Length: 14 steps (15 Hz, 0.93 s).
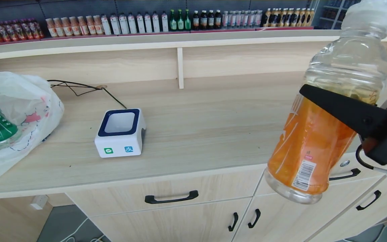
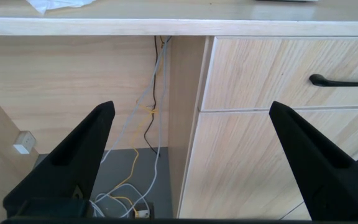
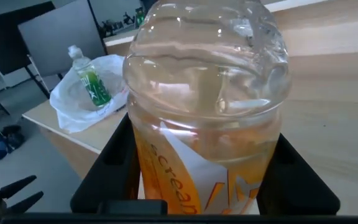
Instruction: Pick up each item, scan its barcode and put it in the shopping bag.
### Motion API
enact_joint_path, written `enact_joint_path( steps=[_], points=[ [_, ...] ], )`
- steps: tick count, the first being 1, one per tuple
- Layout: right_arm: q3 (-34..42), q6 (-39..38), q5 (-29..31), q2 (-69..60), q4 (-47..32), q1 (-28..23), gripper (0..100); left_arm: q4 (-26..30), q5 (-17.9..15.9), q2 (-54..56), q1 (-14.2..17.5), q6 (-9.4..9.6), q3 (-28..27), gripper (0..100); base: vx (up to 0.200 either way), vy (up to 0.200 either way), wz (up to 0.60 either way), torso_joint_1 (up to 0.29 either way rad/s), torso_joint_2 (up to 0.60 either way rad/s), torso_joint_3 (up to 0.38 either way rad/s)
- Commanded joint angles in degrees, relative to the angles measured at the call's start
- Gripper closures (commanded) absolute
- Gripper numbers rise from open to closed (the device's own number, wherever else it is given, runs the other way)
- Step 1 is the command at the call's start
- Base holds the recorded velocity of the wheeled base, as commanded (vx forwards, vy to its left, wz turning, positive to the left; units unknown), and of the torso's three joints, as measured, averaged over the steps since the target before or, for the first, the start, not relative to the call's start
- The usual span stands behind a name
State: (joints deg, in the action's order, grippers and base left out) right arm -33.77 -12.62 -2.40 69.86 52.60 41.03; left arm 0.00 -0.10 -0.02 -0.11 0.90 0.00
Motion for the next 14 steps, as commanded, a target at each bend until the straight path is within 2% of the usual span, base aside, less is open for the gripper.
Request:
enact_joint_path(
  steps=[1, 2, 5, 6, 11, 14],
  points=[
    [-0.1, -1.7, -1.7, 1.0, 0.2, 0.0, 100, 0.0, 0.0, 0.0, 0.0, -0.02, 0.0, 0, 0.000, 0.000, 0.00, 0.000, 0.00, 0.000],
    [-0.1, -2.9, -2.4, 1.5, 0.7, 0.1, 100, 0.0, 0.0, 0.0, 0.0, -0.02, 0.0, 0, 0.000, 0.000, 0.00, 0.000, 0.00, 0.000],
    [-1.7, -9.5, -6.4, 6.7, 9.3, 0.5, 100, 0.0, 0.0, 0.0, 0.0, -0.02, 0.0, 0, 0.000, 0.000, 0.00, 0.000, 0.00, 0.000],
    [-3.6, -10.7, -7.6, 8.9, 10.5, 2.5, 100, 0.0, 0.0, 0.0, 0.0, -0.02, 0.0, 0, 0.000, 0.000, 0.00, 0.000, 0.00, 0.000],
    [-10.5, -15.8, -7.7, 15.7, 11.8, 10.6, 100, 0.0, 0.0, 0.0, 0.0, -0.02, 0.0, 0, 0.000, 0.000, 0.00, 0.000, 0.00, 0.000],
    [-12.4, -18.4, -9.3, 17.9, 11.8, 12.3, 100, 0.0, 0.0, 0.0, 0.0, -0.02, 0.0, 0, 0.000, 0.000, 0.00, 0.000, 0.00, 0.000]
  ],
)
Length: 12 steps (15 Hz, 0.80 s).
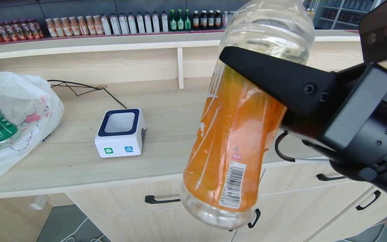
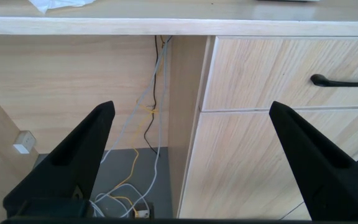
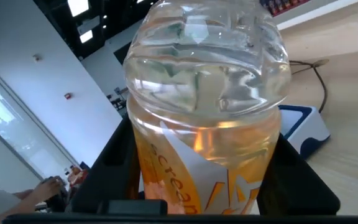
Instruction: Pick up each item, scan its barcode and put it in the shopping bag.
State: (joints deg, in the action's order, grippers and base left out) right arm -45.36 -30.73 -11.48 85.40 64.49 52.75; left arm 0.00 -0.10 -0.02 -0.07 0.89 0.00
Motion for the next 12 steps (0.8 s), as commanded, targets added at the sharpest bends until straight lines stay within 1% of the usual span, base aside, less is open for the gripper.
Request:
enact_joint_path(
  steps=[1, 2, 4, 5, 7, 8, 9, 12],
  points=[
    [-1.7, -0.6, -0.7, 4.0, 0.0, 0.5, 100, 0.0, 0.0, 0.0, 0.0, -0.01, 0.0, 0, 0.000, 0.000, 0.00, 0.000, 0.00, 0.000],
    [-2.4, -0.8, -0.7, 5.3, 0.4, 0.5, 100, 0.0, 0.0, 0.0, 0.0, -0.01, 0.0, 0, 0.000, 0.000, 0.00, 0.000, 0.00, 0.000],
    [-1.9, -3.1, -0.7, 7.9, 3.5, 0.5, 100, 0.0, 0.0, 0.0, 0.0, -0.01, 0.0, 0, 0.000, 0.000, 0.00, 0.000, 0.00, 0.000],
    [-1.7, -3.9, -0.8, 9.0, 6.2, 0.5, 100, 0.0, 0.0, 0.0, 0.0, -0.01, 0.0, 0, 0.000, 0.000, 0.00, 0.000, 0.00, 0.000],
    [-1.0, -5.0, -0.7, 9.7, 8.1, 0.2, 100, 0.0, 0.0, 0.0, 0.0, -0.01, 0.0, 0, 0.000, 0.000, 0.00, 0.000, 0.00, 0.000],
    [-0.1, -5.1, -0.7, 9.7, 9.0, 0.1, 100, 0.0, 0.0, 0.0, 0.0, -0.01, 0.0, 0, 0.000, 0.000, 0.00, 0.000, 0.00, 0.000],
    [3.0, -5.0, -0.7, 9.5, 10.7, 0.2, 100, 0.0, 0.0, 0.0, 0.0, -0.01, 0.0, 0, 0.000, 0.000, 0.00, 0.000, 0.00, 0.000],
    [6.2, -4.6, -0.6, 9.4, 15.1, 0.1, 100, 0.0, 0.0, 0.0, 0.0, -0.01, 0.0, 0, 0.000, 0.000, 0.00, 0.000, 0.00, 0.000]
  ],
)
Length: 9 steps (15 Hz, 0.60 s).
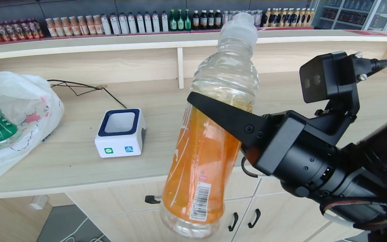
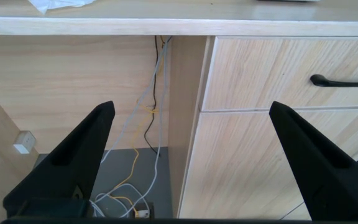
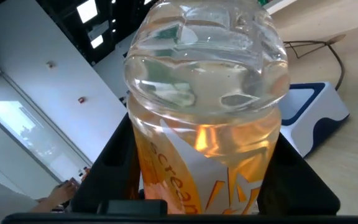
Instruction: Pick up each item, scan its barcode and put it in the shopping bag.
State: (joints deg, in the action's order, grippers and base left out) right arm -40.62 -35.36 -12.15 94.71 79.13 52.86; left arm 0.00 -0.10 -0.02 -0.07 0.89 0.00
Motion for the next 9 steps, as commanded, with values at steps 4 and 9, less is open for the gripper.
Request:
enact_joint_path(
  steps=[4, 9],
  points=[
    [1.5, 0.1, 0.1, -0.3, 0.5, 0.1, 100, 0.0, 0.0, 0.0, 0.0, -0.01, 0.0, 0, 0.000, 0.000, 0.00, 0.000, 0.00, 0.000],
    [1.5, 1.1, -0.1, -0.5, 0.5, 0.1, 100, 0.0, 0.0, 0.0, 0.0, -0.01, 0.0, 0, 0.000, 0.000, 0.00, 0.000, 0.00, 0.000]
  ],
)
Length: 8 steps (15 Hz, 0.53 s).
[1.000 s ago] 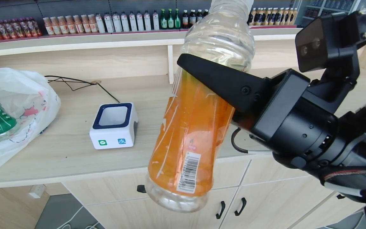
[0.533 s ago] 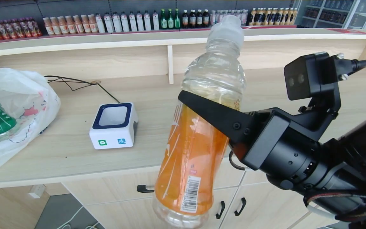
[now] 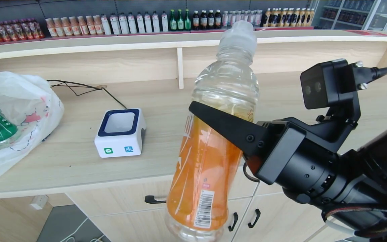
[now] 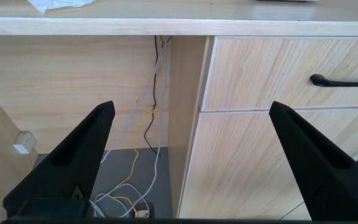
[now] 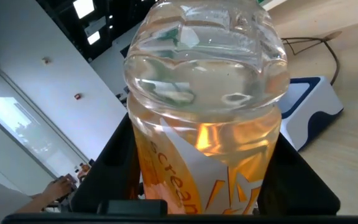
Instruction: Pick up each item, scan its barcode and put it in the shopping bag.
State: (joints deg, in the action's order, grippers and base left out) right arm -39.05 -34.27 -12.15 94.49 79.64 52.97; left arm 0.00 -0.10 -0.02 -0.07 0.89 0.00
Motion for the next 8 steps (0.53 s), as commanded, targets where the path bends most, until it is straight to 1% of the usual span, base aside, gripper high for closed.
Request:
enact_joint_path(
  steps=[1, 6, 8],
  points=[
    [-0.1, 0.0, -0.2, -0.5, 0.0, 0.0, 100, 0.0, 0.0, 0.0, 0.0, -0.01, 0.0, 0, 0.000, 0.000, 0.00, 0.000, 0.00, 0.000],
    [0.7, 0.0, -0.1, -1.7, 0.0, 0.0, 100, 0.0, 0.0, 0.0, 0.0, -0.01, 0.0, 0, 0.000, 0.000, 0.00, 0.000, 0.00, 0.000],
    [2.4, 0.2, -0.1, -2.7, 0.0, 0.0, 100, 0.0, 0.0, 0.0, 0.0, -0.01, 0.0, 0, 0.000, 0.000, 0.00, 0.000, 0.00, 0.000]
  ],
)
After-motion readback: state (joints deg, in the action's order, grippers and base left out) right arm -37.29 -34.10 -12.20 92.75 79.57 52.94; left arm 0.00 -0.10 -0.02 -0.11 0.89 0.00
